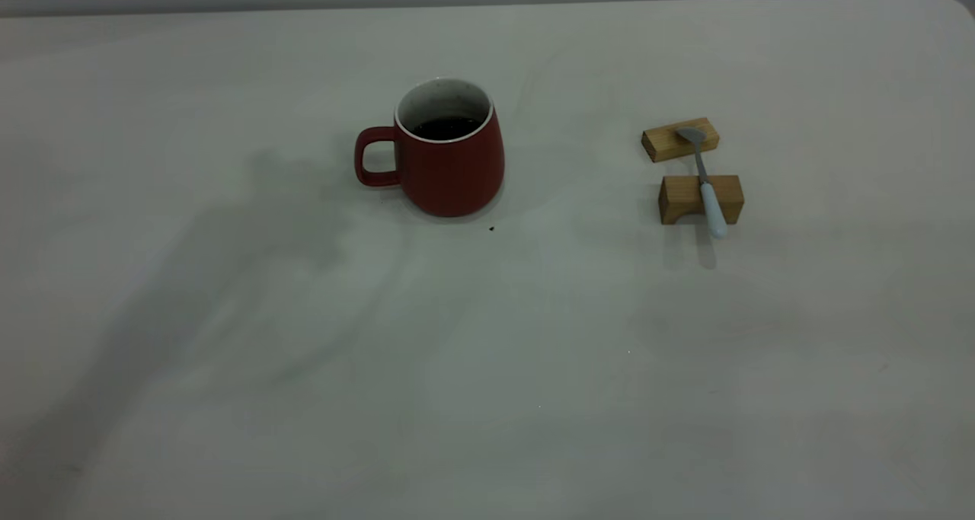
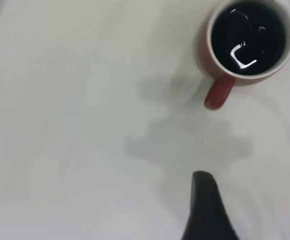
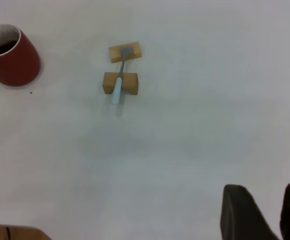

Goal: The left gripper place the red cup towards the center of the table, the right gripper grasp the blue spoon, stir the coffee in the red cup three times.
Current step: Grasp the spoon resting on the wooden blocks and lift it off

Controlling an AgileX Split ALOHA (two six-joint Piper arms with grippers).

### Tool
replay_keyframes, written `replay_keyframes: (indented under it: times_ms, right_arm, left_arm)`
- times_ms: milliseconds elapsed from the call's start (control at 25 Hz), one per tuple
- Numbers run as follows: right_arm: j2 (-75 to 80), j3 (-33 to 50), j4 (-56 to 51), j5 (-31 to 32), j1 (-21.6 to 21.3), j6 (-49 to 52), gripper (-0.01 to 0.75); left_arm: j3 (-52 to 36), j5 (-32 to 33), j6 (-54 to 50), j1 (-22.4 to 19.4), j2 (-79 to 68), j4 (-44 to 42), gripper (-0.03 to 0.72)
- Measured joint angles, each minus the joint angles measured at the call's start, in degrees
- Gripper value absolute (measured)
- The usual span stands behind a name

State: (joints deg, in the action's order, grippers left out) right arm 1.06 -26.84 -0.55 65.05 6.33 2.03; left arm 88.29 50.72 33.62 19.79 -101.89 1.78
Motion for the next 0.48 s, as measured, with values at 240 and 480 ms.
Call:
replay_keyframes:
  times_ms: [240, 480]
  right_arm:
    - [0.00, 0.00, 0.00, 0.00, 0.00, 0.00, 0.237]
    - [0.00, 0.00, -0.05, 0.00, 0.00, -0.06, 0.237]
  left_arm:
    - [-0.37, 14.76, -21.17, 0.00, 19.23, -5.61, 0.555]
    - [-11.50, 16.20, -33.05, 0.00, 33.41, -6.34, 0.555]
